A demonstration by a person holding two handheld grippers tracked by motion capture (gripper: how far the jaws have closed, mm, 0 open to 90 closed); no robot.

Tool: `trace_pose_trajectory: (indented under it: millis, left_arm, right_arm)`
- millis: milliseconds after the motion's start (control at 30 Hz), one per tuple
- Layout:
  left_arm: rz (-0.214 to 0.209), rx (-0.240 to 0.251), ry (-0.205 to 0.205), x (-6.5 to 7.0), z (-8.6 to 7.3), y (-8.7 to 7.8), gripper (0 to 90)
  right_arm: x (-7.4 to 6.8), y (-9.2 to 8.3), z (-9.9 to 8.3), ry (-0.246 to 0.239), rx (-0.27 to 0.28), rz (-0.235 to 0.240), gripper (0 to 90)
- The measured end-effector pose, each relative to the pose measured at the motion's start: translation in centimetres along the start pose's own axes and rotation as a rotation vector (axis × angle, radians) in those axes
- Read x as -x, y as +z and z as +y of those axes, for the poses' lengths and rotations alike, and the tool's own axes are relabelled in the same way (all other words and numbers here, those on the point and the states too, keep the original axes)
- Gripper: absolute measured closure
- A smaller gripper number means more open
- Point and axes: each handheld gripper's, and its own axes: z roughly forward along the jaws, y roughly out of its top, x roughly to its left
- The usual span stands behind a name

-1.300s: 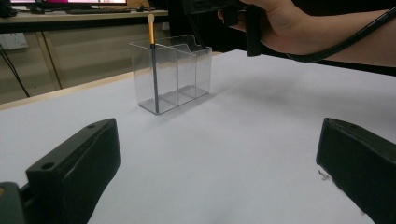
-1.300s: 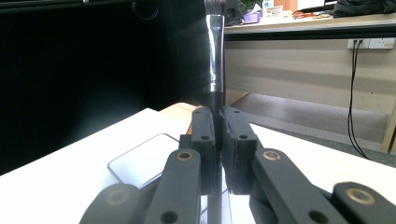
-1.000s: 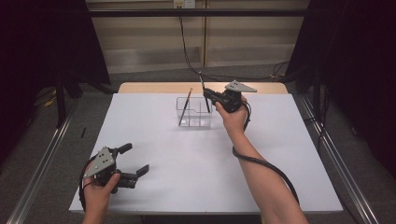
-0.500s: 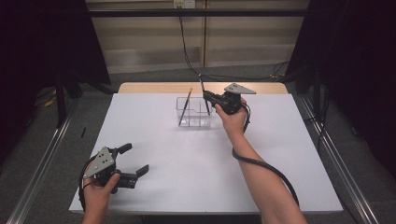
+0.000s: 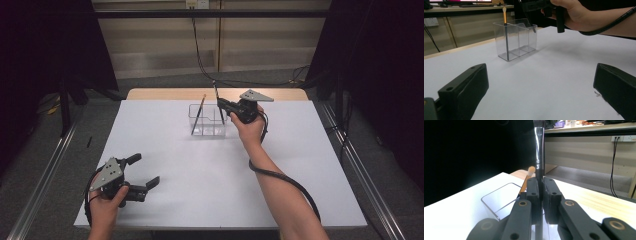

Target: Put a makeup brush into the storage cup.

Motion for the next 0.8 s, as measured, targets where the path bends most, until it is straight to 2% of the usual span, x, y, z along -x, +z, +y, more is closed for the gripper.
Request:
trace_pose_trajectory:
  millis: [800]
  left_arm:
    - [0.004, 0.003, -0.002, 0.03, -0.01, 0.11, 0.0]
  right_arm:
    - [-0.15, -0.44, -0.69, -0.010, -0.018, 0.004, 83.8]
